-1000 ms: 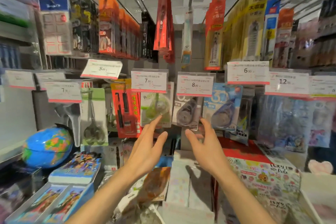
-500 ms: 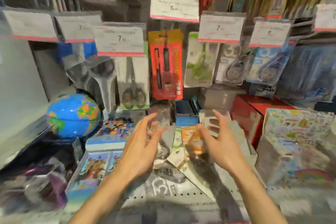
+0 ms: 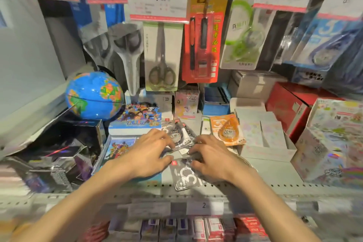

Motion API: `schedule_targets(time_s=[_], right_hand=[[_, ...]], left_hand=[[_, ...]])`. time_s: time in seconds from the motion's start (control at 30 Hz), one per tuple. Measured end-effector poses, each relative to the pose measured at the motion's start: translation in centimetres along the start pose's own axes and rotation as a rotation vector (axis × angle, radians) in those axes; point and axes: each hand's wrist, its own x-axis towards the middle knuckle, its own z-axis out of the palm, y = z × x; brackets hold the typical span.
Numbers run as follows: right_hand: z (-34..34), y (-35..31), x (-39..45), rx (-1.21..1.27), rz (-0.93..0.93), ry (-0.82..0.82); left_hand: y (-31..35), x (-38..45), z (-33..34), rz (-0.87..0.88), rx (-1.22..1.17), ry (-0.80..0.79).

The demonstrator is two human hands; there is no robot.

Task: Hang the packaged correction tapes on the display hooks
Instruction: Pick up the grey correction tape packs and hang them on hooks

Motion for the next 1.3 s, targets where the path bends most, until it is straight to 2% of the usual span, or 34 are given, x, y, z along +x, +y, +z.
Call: schedule_targets(time_s=[0.13,0.43,0.63,0.73,0.8,1.0,1.13,1.3], right_hand=[[0.1,-0.1,0.7,-0.057,-0.050,-0.052],[-0.3,1.2,1.5,0.231,-0.061,0.150],[-0.7,-0.4,2.0,0.436,0.029,0.261],[-0.9,-1.5,2.8,0.545,0.085,0.330],[-1.1,-2.3,3.5,0.625,0.119,0.387],[-2.1,-4.7,5.1,0.815,0.187,0.476],[-2.8,-5.2,5.3,0.896,0.192,0.498],[-3.4,-4.1,3.7,1.011,0.101,0.395]], left_hand=[[-0.5,0.0,0.1,-0.003,-0.023,0.016],[-0.6,-0.7,-0.1,-0.100,-0.287,0.156],[-0.7,-0.7,-0.1,-0.245,-0.700,0.321],[-0.4,-0.7,-0.5,-0.286,-1.085,0.380],[-0.2,-0.8,-0.9,-0.282,-1.225,0.393],[-0.3,-1.5,-0.5,-0.280,-1.218,0.397],[-1.1,-1.6,-0.5,-0.323,-1.247,0.464],[-1.1,-1.8,-0.5,-0.269,-1.278,0.500]])
